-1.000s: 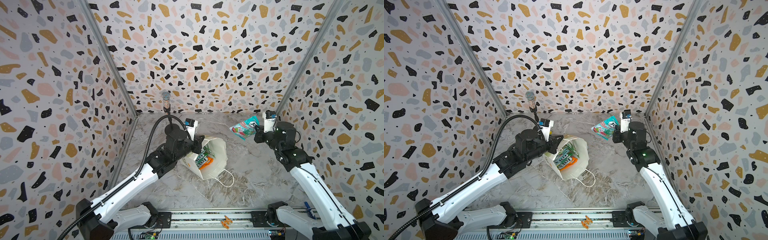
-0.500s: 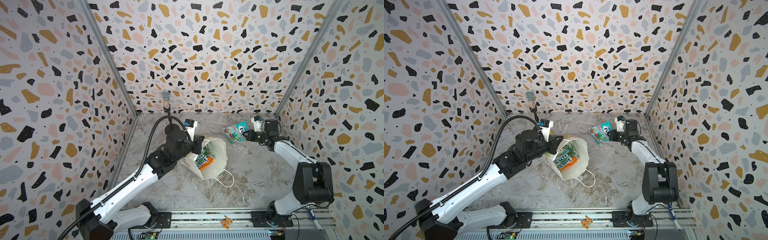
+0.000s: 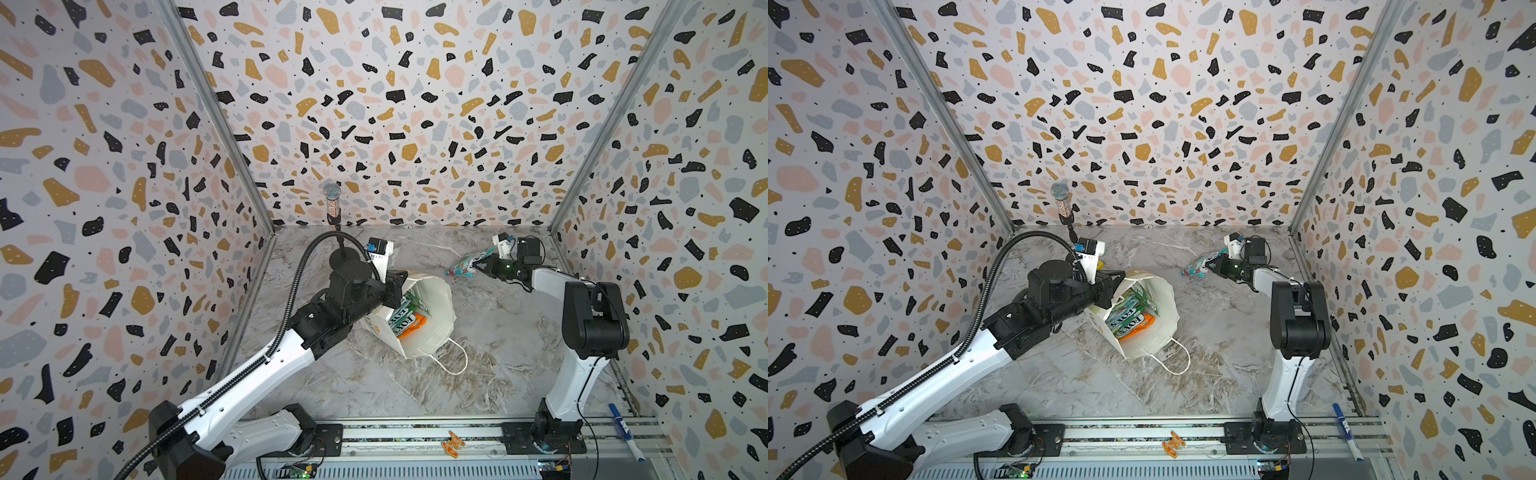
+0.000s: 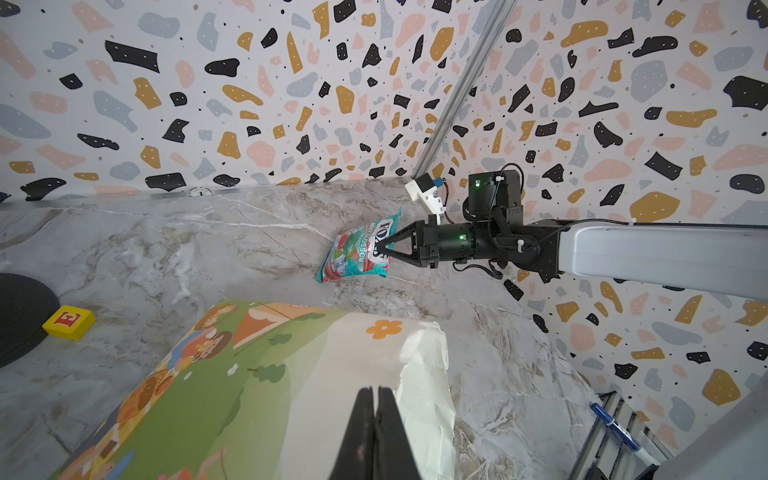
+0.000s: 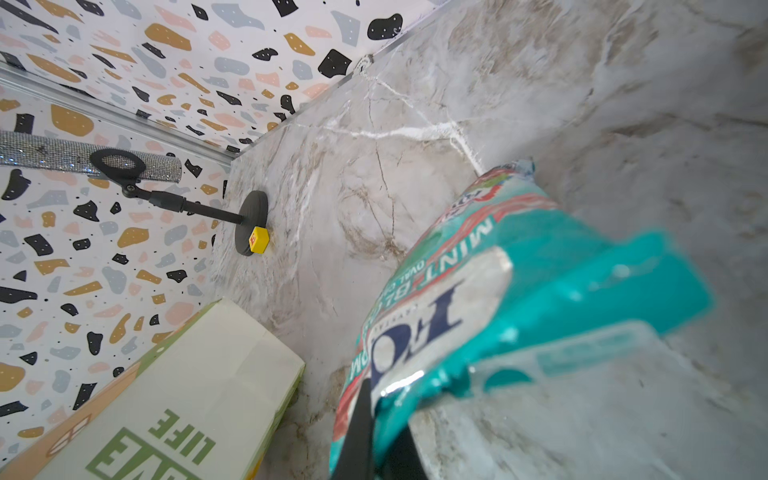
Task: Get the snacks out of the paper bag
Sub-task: 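Lower the teal packet onto the table beyond the bag with the right gripper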
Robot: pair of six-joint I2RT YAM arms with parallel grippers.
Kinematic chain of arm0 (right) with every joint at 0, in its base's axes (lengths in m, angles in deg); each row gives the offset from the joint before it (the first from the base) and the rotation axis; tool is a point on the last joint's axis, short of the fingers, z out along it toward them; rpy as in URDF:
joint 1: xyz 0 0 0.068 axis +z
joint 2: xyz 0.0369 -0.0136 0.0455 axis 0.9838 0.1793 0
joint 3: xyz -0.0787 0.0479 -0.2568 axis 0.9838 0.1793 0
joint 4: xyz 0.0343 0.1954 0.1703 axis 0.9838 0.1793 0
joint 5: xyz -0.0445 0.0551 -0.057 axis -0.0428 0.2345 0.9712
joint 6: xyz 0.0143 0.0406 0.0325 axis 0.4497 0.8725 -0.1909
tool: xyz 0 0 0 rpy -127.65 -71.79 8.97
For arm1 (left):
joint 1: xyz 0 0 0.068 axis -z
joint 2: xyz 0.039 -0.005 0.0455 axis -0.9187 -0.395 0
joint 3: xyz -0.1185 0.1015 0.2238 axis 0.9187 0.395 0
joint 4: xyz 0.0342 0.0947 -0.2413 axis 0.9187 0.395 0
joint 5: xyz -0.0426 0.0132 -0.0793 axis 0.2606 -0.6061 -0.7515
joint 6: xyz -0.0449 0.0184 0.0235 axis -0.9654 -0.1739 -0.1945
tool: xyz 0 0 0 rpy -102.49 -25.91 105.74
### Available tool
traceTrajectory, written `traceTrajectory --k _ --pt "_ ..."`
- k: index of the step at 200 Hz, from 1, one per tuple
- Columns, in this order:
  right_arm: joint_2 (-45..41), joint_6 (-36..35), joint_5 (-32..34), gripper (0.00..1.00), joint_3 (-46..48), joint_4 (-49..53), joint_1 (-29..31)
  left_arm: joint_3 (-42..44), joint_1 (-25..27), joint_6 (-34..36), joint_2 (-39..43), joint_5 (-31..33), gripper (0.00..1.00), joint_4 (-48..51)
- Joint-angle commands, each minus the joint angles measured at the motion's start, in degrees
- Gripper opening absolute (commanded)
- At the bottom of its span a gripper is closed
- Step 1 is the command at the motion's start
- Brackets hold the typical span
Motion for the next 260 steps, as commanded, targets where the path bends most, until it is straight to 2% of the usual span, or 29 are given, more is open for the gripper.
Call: traceTrajectory --k 1,76,128,193,230,260 --pt "1.0 -0.8 -1.7 0.00 -2.4 0.6 -0.4 0.2 0.2 0.5 1.3 0.8 0.00 -1.5" --pt "6.7 -6.5 2.0 0.00 -7.2 7.5 -0.8 0.4 0.2 0.3 1.2 0.4 0.00 -1.7" --pt "8.4 -8.3 5.5 0.10 -8.3 9.6 -1.0 0.7 0.1 0.0 1.1 -0.1 0.00 -2.2" --pt "5.5 -9.8 11.0 0.48 -7.3 11.2 -1.1 0.6 0.1 -0.1 1.2 0.0 0.00 -1.9" --pt "-1.2 -10.8 14.1 0.56 -2.7 9.0 -1.1 0.7 0.1 -0.2 1.3 -0.6 0.00 -2.1" --pt "-9.2 -10.4 14.4 0.56 2.6 6.9 -1.1 -0.1 0.1 0.3 1.1 -0.7 0.00 -1.0"
